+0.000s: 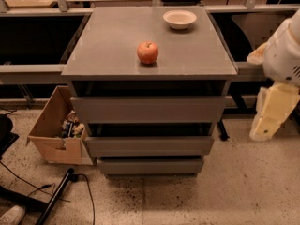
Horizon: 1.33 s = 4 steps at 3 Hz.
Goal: Open middle drawer
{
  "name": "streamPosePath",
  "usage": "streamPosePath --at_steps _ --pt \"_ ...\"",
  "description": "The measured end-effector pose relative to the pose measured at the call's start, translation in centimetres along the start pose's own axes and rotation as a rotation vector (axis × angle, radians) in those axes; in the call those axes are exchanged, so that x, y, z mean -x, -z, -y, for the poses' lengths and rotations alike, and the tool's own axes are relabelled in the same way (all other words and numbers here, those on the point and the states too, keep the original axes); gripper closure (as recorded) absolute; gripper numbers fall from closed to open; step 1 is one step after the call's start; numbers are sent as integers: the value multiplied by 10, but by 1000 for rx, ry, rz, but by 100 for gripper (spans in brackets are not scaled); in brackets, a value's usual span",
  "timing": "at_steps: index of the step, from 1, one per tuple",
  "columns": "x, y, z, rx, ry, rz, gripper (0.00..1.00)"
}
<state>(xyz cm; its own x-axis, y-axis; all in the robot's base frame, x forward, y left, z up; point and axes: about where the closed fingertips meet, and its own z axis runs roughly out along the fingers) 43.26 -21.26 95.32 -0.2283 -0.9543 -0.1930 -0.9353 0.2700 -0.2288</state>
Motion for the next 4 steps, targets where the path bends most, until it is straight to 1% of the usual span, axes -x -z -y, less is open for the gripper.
streamPosePath --at_steps 1,2,3,4 --pt "-2 -58 -24 14 6 -20 0" --pt "-21 -172 -53 68 39 -112 0" --pt "-53 -261 -79 146 67 -211 0" --pt "-85 -348 -95 236 48 -238 0"
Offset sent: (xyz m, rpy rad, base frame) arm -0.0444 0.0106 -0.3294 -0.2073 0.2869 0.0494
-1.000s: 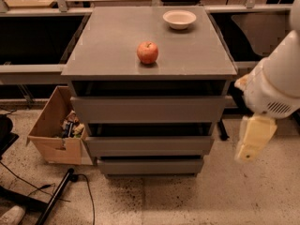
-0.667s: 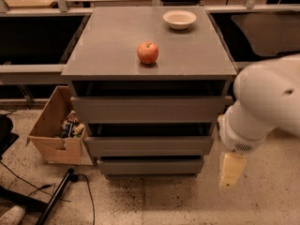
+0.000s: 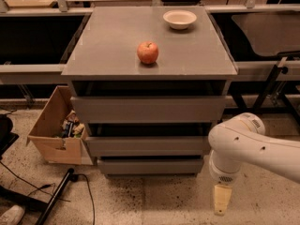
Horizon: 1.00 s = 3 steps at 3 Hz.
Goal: Open middle drawer
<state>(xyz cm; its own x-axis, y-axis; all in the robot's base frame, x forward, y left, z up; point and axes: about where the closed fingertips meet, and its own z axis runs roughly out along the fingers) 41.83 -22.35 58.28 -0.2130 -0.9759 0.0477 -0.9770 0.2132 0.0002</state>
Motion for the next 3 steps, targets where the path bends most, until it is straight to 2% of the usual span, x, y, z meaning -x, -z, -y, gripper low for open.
streamPosePath --at_steps 1,2,3 --pt "-1 -3 0 5 -2 0 0" --pt "5 -10 -2 -12 18 -3 0" --pt "21 -31 30 -83 41 28 0"
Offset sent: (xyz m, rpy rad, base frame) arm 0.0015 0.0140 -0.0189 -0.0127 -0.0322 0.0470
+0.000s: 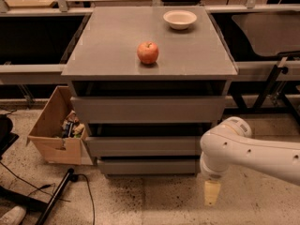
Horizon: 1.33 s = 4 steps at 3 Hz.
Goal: Open middle drawer
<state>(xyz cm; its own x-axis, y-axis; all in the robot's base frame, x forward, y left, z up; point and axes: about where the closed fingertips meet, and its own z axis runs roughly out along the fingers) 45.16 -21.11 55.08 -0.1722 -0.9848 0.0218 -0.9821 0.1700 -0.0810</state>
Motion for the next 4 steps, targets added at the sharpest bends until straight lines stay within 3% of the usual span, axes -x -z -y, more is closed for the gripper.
streamPosePath --at_steps 2,4 --pt "27 -37 82 -136 41 20 0" --pt "49 -68 142 -172 43 53 0"
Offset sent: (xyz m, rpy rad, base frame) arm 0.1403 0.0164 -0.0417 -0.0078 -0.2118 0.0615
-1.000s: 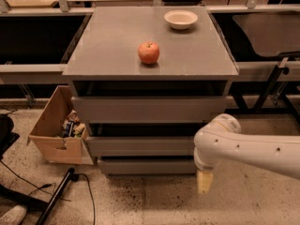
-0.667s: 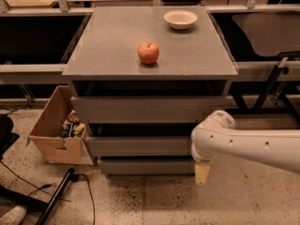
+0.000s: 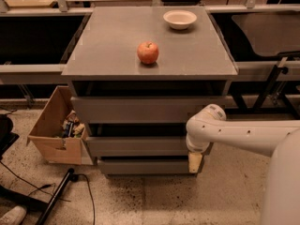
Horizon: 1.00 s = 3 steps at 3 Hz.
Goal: Open middle drawer
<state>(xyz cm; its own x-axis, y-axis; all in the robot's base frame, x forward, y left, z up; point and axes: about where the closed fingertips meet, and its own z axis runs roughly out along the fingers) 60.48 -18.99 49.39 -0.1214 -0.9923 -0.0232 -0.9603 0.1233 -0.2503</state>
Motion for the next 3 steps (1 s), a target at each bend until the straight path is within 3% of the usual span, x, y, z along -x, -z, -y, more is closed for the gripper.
streamPosePath --at_steps 2,3 --pt "19 -34 39 7 -3 66 0" --pt "25 -56 41 42 -7 91 0"
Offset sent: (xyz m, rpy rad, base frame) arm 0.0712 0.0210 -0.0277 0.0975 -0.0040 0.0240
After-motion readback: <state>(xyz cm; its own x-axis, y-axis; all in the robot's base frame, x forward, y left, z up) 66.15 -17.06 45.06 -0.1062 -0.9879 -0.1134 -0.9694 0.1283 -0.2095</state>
